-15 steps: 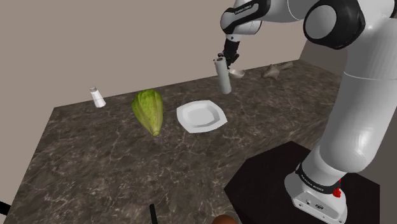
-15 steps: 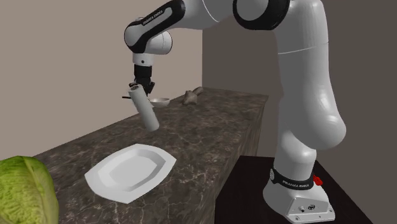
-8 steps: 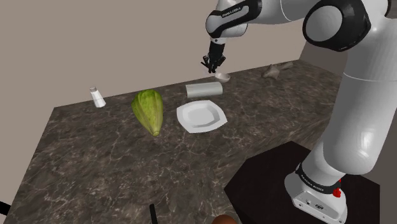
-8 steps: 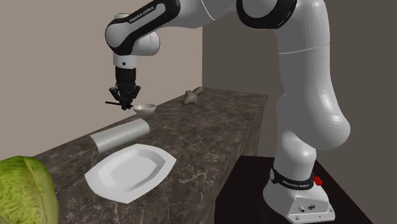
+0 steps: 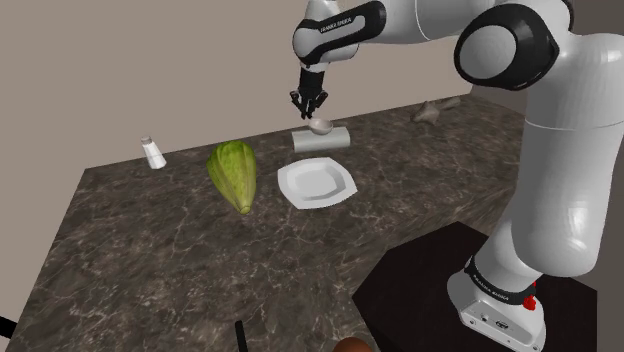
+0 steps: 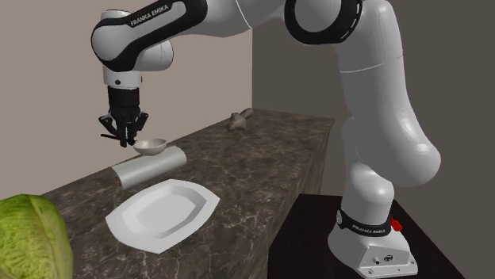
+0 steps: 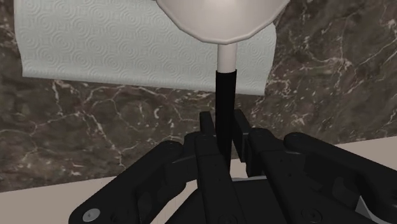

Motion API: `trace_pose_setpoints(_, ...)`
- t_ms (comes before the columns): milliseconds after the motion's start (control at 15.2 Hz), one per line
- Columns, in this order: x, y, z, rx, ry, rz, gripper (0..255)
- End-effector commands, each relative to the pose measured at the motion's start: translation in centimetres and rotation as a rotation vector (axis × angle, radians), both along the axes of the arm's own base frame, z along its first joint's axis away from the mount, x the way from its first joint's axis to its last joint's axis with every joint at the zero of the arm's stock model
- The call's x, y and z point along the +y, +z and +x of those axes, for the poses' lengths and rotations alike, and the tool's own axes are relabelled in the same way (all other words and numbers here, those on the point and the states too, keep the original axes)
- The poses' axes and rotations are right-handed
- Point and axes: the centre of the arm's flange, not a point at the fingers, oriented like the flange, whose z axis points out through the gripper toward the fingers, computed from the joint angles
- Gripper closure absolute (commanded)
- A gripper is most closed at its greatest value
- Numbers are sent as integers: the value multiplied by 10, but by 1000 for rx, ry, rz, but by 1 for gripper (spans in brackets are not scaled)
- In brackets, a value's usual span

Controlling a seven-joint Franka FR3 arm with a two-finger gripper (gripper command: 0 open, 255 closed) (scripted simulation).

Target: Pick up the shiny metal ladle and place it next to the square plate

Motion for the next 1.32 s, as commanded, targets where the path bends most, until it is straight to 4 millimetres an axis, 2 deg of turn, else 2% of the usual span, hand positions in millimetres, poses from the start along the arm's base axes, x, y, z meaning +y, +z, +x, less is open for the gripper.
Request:
trace_pose_setpoints(0, 26, -1, 12, 0, -1, 0, 255)
trace_pose_setpoints(594, 134, 0, 61, 0, -1, 0, 255)
trace_pose_setpoints(660, 136, 0, 62, 0, -1, 0, 255)
trace_pose_setpoints(1254, 136, -48, 62, 0, -1, 0, 255)
